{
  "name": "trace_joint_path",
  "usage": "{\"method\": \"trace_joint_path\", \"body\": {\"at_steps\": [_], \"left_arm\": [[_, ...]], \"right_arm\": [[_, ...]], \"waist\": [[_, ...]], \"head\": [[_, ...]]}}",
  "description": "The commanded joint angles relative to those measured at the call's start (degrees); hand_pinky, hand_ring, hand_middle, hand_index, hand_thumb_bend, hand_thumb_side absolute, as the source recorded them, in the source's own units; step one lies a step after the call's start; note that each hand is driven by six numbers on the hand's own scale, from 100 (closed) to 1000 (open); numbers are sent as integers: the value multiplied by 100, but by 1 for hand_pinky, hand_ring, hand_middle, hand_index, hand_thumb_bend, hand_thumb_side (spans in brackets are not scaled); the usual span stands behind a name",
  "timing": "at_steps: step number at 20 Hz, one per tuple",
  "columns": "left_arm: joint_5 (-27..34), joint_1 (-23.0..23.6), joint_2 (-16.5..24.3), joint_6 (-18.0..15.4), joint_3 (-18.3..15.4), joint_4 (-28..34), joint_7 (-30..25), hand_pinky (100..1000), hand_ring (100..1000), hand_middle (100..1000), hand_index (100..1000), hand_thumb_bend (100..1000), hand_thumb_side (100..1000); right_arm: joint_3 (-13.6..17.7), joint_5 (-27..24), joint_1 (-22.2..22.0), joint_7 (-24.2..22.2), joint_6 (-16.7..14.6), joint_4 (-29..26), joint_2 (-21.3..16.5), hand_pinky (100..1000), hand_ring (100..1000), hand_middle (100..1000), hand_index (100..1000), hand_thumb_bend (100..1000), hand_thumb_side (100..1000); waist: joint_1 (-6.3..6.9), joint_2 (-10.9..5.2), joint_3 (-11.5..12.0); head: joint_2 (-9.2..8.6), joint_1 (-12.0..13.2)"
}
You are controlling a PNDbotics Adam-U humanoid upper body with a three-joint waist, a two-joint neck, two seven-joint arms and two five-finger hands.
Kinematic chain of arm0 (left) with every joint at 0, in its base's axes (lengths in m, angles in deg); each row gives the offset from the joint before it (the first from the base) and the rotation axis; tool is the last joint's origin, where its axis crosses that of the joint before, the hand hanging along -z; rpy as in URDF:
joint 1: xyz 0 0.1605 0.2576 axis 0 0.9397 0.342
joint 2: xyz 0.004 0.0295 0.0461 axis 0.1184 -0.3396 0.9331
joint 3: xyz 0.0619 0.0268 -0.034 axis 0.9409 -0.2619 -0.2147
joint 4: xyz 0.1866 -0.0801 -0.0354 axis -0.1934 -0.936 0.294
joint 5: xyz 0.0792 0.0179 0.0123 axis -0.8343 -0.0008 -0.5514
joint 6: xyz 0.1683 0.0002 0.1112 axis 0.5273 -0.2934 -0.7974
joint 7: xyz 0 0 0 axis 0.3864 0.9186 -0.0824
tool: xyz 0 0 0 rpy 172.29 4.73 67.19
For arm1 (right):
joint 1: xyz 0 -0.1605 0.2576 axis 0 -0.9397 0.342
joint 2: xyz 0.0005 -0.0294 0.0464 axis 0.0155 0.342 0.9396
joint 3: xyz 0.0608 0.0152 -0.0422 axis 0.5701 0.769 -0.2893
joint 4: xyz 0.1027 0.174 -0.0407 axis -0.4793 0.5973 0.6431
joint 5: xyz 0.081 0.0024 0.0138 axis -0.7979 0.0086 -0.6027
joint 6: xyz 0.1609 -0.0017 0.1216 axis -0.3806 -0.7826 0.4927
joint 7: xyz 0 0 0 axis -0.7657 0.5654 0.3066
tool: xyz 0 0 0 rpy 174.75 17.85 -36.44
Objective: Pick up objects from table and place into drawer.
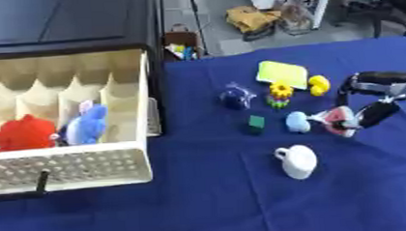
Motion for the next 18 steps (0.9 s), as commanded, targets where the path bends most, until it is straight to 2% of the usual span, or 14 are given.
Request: {"method": "trace_joint_path", "body": {"at_steps": [1,7,8,18], "left_arm": [[-31,-56,99,6,-22,74,-17,428,498,485,685,177,1000],[-32,-57,102,8,-23,74,-15,428,498,485,685,177,1000],[-32,-58,103,8,-23,74,-15,428,497,485,685,174,1000],[-11,-60,109,7,-21,74,-17,428,499,486,686,170,1000]], "right_arm": [[23,-73,67,-79,-11,-136,-305,819,848,552,620,361,329],[35,-82,46,-153,17,-208,-345,814,843,534,598,332,308],[38,-85,45,-153,24,-215,-346,810,837,518,573,273,266],[36,-124,145,167,145,-242,-265,795,820,483,512,195,207]], "waist": [[-15,-96,-13],[-15,-95,-28],[-15,-96,-29],[-18,-106,-16]], "head": [[20,0],[17,-1],[16,0],[-8,-13]]}}
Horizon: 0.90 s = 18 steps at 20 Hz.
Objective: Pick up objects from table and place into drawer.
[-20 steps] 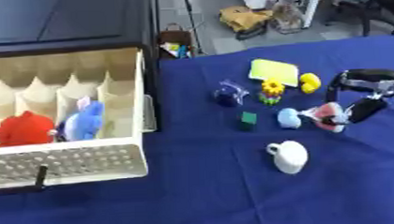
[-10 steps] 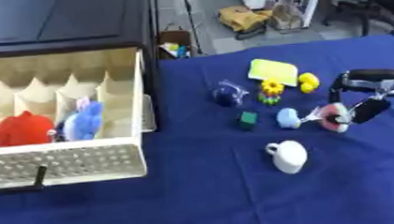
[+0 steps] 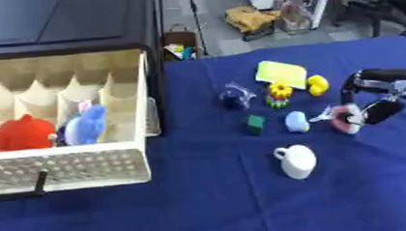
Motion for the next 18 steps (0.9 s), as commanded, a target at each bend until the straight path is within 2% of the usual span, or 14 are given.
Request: {"method": "trace_joint_path", "body": {"at_steps": [1,9,18], "left_arm": [[-9,-61,109,1,-21,74,-13,428,499,486,686,170,1000],[1,-65,114,4,-24,74,-20,428,500,486,686,165,1000],[18,-60,130,15,-25,74,-25,428,500,487,686,165,1000]], "right_arm": [[31,-5,160,104,30,-67,-164,793,817,479,503,183,195],[41,-17,202,399,98,-83,-128,773,797,444,436,100,143],[86,-263,356,661,149,-657,-109,769,792,432,411,100,174]], "waist": [[-20,-106,-5],[-25,-108,2],[-46,-140,1]], "head": [[-8,-11],[-13,-14],[-10,-10]]}}
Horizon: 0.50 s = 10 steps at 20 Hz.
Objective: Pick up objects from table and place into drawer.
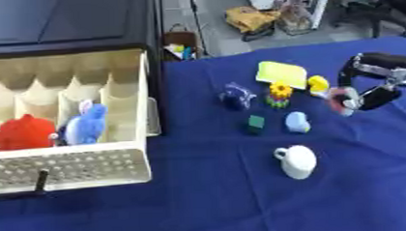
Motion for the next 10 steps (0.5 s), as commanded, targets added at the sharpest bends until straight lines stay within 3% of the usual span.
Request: {"method": "trace_joint_path", "body": {"at_steps": [1,10], "left_arm": [[18,-59,133,13,-26,74,-18,428,500,487,686,164,1000],[55,-46,167,46,-29,74,-11,429,500,487,686,162,1000]], "right_arm": [[85,-175,184,71,25,-385,-117,769,791,431,409,100,177],[8,-512,467,122,153,-1190,-70,768,785,426,398,100,200]], "waist": [[-22,-143,-5],[-68,-210,-15]], "head": [[-9,-8],[12,-10]]}}
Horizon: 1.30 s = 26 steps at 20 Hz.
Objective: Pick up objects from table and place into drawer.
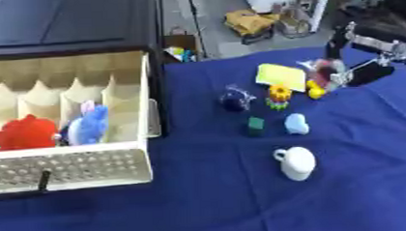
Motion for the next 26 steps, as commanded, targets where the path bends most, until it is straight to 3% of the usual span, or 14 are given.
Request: {"method": "trace_joint_path", "body": {"at_steps": [1,7,12,20,26], "left_arm": [[25,-47,162,15,-30,74,-3,429,500,487,686,162,1000],[89,-38,184,75,11,74,-37,429,500,487,686,158,1000],[114,-51,188,105,5,74,-49,429,500,488,686,157,1000],[142,-47,168,134,26,74,-81,429,501,488,686,156,1000],[169,-56,146,150,53,74,-119,429,501,489,686,156,1000]], "right_arm": [[12,-127,126,1,78,-269,-117,768,785,426,398,100,200],[-299,-452,609,202,-79,-796,298,758,776,427,392,100,209],[-519,-833,1239,-35,243,-1284,751,756,774,427,390,100,210],[-659,-1145,1902,-230,860,-1565,1713,754,772,423,383,100,204],[-769,-1224,2194,-320,1021,-1619,2341,752,771,423,381,100,206]], "waist": [[-1,-113,-12],[-74,-205,64],[-101,-208,76],[-114,-229,173],[-124,-227,267]], "head": [[12,-10],[64,-73],[52,-69],[57,-107],[60,-164]]}}
